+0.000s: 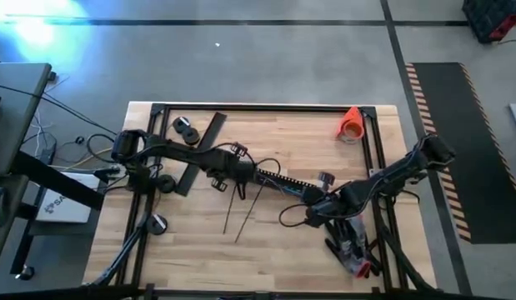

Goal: Ziptie cables
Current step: Insert the zip tied cables into the black cable duct

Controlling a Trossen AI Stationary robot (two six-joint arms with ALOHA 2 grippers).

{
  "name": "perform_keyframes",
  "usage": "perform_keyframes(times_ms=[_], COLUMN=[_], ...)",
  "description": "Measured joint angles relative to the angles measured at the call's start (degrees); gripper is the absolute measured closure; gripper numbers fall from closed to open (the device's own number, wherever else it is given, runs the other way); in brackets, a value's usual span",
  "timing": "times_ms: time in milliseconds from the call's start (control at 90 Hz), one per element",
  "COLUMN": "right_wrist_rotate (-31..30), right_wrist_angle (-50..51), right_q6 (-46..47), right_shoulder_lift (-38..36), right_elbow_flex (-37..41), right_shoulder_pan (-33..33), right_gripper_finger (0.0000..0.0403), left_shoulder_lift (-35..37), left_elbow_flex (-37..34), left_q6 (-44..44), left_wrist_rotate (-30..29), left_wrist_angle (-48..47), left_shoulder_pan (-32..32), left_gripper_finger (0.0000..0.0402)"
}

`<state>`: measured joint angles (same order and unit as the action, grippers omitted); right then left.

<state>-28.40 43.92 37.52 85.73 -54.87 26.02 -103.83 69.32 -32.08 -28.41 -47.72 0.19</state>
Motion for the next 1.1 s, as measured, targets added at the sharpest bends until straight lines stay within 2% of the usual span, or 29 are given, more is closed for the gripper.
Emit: perform_keyframes(times_ms=[211, 333, 578, 811, 1100], right_wrist_rotate=[0.2, 1.92, 2.41, 3.01, 7.57], right_wrist_angle=[6.82, 9.35, 11.49, 10.82, 4.63], right_q6=[0.04, -0.31, -0.38, -0.35, -2.41], right_shoulder_lift=[0.0, -0.02, -0.04, -0.04, -0.04], right_elbow_flex=[-3.77, -4.9, -2.6, 0.0, 7.1], right_shoulder_pan=[-0.02, -0.1, -1.28, -4.46, -8.17], right_gripper_finger=[0.0403, 0.0403, 0.0403, 0.0403, 0.04], left_shoulder_lift=[0.02, 0.02, 0.02, 0.02, 0.51], left_elbow_flex=[0.02, 0.02, 1.94, 5.09, 9.22], left_q6=[1.34, 1.37, 6.89, 11.41, 26.39], left_wrist_rotate=[8.53, 10.4, 10.33, 10.36, 8.96], left_wrist_angle=[0.66, 1.09, 1.22, 1.36, 1.38], left_shoulder_pan=[1.45, 1.41, 0.08, -4.5, -12.39], left_gripper_finger=[0.0383, 0.0355, 0.0309, 0.0312, 0.0317])
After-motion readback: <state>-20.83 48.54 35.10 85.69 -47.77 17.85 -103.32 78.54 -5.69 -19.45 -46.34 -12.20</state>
